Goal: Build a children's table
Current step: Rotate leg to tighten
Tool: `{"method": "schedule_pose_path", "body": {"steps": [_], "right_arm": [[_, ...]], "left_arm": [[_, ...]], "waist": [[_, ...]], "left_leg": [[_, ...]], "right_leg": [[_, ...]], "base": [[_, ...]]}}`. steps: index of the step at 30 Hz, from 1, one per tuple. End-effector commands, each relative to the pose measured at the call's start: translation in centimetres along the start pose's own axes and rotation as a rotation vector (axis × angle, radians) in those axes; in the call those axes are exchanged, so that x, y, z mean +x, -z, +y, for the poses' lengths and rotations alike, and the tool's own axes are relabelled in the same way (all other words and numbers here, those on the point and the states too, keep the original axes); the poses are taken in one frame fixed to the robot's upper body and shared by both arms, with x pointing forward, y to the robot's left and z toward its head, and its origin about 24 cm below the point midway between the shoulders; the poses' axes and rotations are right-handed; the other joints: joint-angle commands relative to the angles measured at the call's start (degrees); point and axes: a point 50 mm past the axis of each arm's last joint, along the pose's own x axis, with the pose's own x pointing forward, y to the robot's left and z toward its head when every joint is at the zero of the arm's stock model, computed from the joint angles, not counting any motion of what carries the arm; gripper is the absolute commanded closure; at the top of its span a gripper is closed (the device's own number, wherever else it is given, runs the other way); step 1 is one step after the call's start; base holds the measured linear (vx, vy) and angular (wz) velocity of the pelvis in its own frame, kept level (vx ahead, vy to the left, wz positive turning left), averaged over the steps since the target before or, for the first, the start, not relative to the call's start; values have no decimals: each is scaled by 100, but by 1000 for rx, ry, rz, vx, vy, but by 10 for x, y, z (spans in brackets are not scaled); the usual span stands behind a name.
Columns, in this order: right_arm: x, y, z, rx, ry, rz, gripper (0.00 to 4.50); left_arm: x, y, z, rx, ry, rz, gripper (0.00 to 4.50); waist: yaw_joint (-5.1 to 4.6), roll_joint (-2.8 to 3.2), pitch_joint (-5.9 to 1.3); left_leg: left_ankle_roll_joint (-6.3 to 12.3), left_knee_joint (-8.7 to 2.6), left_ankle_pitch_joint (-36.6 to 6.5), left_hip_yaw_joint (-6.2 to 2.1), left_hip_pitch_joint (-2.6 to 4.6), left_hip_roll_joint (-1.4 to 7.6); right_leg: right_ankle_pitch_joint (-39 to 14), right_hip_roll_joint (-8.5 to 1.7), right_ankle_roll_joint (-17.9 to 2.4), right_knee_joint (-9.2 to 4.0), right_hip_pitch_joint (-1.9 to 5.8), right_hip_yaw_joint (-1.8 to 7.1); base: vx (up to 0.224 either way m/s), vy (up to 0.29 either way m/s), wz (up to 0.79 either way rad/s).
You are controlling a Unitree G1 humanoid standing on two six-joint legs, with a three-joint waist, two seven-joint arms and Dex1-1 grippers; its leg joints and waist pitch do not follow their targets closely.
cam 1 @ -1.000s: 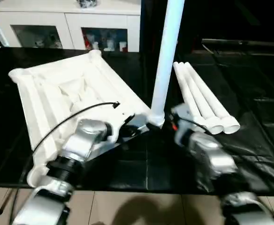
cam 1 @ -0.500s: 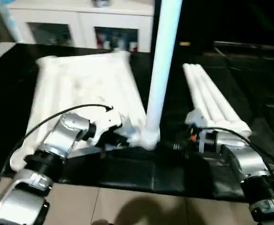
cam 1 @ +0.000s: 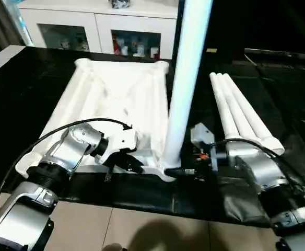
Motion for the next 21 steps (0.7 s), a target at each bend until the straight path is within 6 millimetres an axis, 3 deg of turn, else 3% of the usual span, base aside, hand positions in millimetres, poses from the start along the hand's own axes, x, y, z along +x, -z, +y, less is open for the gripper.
{"method": "schedule_pose_path", "body": {"steps": [1, 12, 14, 21], "right_arm": [[1, -4, -2, -6, -15, -2, 40], [5, -1, 0, 21, -45, -4, 138], [6, 1, 2, 27, -51, -2, 160], [9, 8, 7, 87, -40, -30, 177]], "left_arm": [[12, 1, -6, 21, 93, 43, 450], [13, 3, -6, 32, 98, 49, 450], [14, 3, -6, 31, 100, 47, 450], [18, 3, -2, -25, 40, -3, 450]], "waist": [[-28, -41, -401], [-10, -33, -405], [-5, -11, -408], [16, 2, -409]], "left_leg": [[173, -345, -982, 4, 92, 145], [145, -346, -994, 0, 91, 147], [131, -345, -997, -4, 94, 149], [124, -341, -1019, 5, 107, 151]], "right_leg": [[-604, -411, -1333, -350, 283, 216], [-629, -413, -1309, -347, 281, 216], [-638, -415, -1304, -345, 280, 218], [-540, -409, -1345, -351, 285, 221]], "base": [[0, 0, 0], [0, 0, 0], [0, 0, 0], [0, 0, 0]]}}
